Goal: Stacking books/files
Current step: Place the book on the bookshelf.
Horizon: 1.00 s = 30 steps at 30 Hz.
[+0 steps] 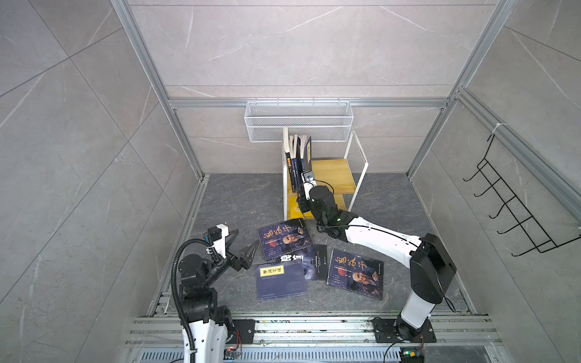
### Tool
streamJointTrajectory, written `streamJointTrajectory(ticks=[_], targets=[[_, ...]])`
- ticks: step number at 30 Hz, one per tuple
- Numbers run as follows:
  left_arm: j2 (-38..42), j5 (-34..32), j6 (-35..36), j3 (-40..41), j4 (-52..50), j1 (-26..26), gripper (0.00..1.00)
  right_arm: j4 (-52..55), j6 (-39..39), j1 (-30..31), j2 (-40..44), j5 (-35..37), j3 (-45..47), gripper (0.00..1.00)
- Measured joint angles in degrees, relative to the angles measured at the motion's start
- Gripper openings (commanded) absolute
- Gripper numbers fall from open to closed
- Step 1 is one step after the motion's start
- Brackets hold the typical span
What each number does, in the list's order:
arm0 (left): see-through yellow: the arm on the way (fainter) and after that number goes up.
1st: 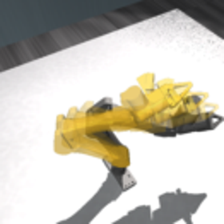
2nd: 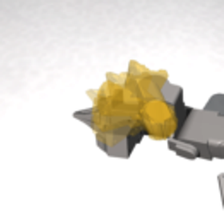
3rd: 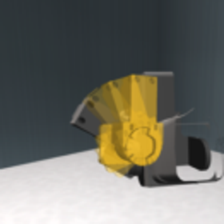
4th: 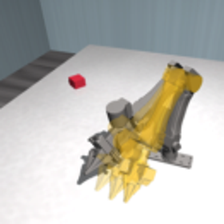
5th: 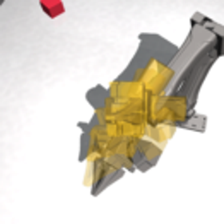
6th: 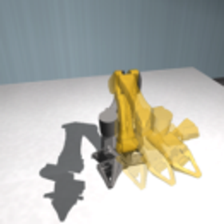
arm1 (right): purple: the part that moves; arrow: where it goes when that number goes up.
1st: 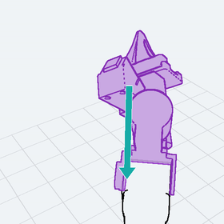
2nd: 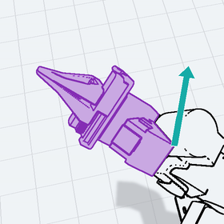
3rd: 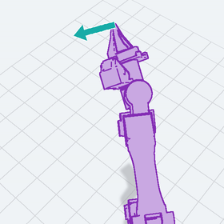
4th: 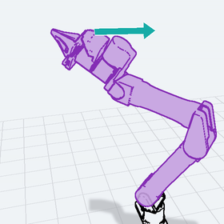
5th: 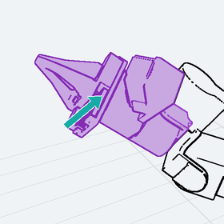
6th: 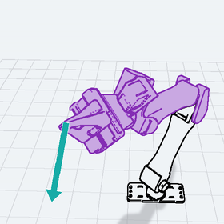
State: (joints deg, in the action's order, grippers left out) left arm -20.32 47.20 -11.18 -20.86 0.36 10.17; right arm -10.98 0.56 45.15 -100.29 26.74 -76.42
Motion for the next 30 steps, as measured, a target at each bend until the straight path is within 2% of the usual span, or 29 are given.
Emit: streamJointTrajectory(ticks=[11,15,18,25,30], targets=[[0.11,0.02,-0.37,0.26,0.17,0.37,1.0,0.04,-1.66,-0.02,13.03,2.27,9.99,0.41],[0.09,0.02,-0.46,0.33,0.13,0.37,1.0,0.79,-3.8,-1.29,13.42,3.67,9.29,0.39],[0.11,0.04,-0.52,0.33,0.13,0.37,1.0,1.84,-4.7,-4.57,10.16,2.8,5.7,0.38],[0.31,0.04,-0.57,0.33,-0.11,0.35,1.0,3.72,-5.44,-12.48,-6.58,-2.05,-11.96,0.18],[0.52,0.02,-0.57,0.33,-0.37,0.35,1.0,4.09,-5.09,-14.86,-16.04,-5.88,-20.46,0.15]])
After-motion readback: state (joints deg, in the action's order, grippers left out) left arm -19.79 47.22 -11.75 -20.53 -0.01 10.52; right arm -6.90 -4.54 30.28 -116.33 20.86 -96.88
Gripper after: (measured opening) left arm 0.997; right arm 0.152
